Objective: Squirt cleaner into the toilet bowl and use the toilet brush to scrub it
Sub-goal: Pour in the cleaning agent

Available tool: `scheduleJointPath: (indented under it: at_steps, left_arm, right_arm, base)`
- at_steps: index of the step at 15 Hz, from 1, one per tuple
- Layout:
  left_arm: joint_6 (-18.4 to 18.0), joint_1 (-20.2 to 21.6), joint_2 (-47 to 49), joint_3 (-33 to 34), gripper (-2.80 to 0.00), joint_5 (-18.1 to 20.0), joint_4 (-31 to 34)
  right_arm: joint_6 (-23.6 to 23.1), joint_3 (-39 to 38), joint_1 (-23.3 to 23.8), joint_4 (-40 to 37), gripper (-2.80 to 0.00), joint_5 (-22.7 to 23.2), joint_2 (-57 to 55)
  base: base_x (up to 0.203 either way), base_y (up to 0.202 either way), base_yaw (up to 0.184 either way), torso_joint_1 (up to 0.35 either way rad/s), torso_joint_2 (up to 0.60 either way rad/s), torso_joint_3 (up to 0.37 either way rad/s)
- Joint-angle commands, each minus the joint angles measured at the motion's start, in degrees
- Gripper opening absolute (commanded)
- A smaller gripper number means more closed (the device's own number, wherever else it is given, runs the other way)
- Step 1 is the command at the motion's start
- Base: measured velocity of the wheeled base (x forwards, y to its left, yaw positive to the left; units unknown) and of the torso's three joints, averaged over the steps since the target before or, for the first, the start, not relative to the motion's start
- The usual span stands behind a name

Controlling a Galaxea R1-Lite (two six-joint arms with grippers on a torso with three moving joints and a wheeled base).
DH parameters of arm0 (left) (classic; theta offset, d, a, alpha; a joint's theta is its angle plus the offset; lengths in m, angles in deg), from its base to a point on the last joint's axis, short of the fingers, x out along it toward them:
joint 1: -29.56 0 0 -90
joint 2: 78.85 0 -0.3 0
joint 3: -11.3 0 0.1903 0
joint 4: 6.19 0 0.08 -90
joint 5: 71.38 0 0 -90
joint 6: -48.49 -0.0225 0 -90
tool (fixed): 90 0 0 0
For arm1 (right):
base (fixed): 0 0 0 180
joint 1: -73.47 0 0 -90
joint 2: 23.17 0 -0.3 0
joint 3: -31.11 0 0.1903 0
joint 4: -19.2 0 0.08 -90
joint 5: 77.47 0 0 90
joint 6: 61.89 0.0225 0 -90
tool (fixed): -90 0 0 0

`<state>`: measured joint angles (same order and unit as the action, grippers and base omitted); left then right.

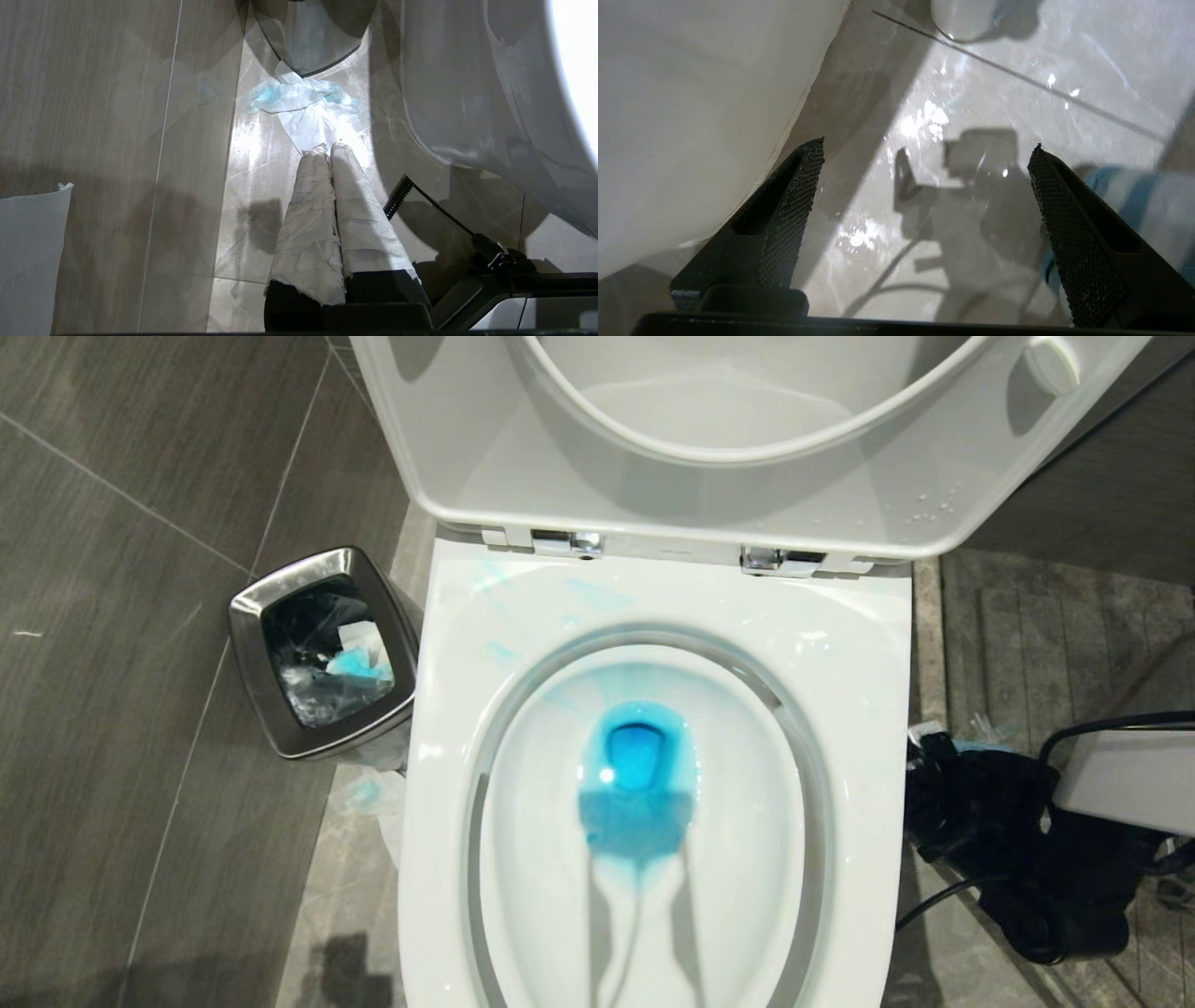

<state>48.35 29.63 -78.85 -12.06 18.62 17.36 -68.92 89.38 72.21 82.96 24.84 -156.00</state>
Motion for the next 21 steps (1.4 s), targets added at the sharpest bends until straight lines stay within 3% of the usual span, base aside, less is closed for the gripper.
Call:
scheduleJointPath:
  at_steps: [1,7,11,16,19,21]
  left_arm:
    - [-0.04,0.01,0.09,0.00,-2.80,0.00,-0.01]
    - [-0.04,0.01,0.09,0.00,-2.80,0.00,-0.01]
    - [-0.04,0.01,0.09,0.00,-2.80,0.00,-0.01]
    - [-0.04,0.01,0.09,0.00,-2.80,0.00,-0.01]
    - [-0.04,0.01,0.09,0.00,-2.80,0.00,-0.01]
    - [-0.04,0.01,0.09,0.00,-2.80,0.00,-0.01]
  right_arm:
    - [0.68,-0.18,0.54,0.54,0.00,-1.65,1.59]
    - [0.62,3.17,-0.69,0.54,0.00,-2.32,-0.65]
    - [0.79,5.07,-3.89,0.54,0.00,-7.64,-2.52]
    - [0.79,6.04,-3.74,0.54,0.00,-9.55,-2.28]
    - [0.97,9.96,-3.91,0.54,0.00,-13.89,-3.87]
    - [2.32,12.64,-4.71,0.54,0.00,-14.47,-4.86]
  base:
    - [0.000,0.000,0.000,0.000,0.00,0.000]
    - [0.000,0.000,0.000,0.000,0.00,0.000]
    - [0.000,0.000,0.000,0.000,0.00,0.000]
    - [0.000,0.000,0.000,0.000,0.00,0.000]
    - [0.000,0.000,0.000,0.000,0.00,0.000]
    - [0.000,0.000,0.000,0.000,0.00,0.000]
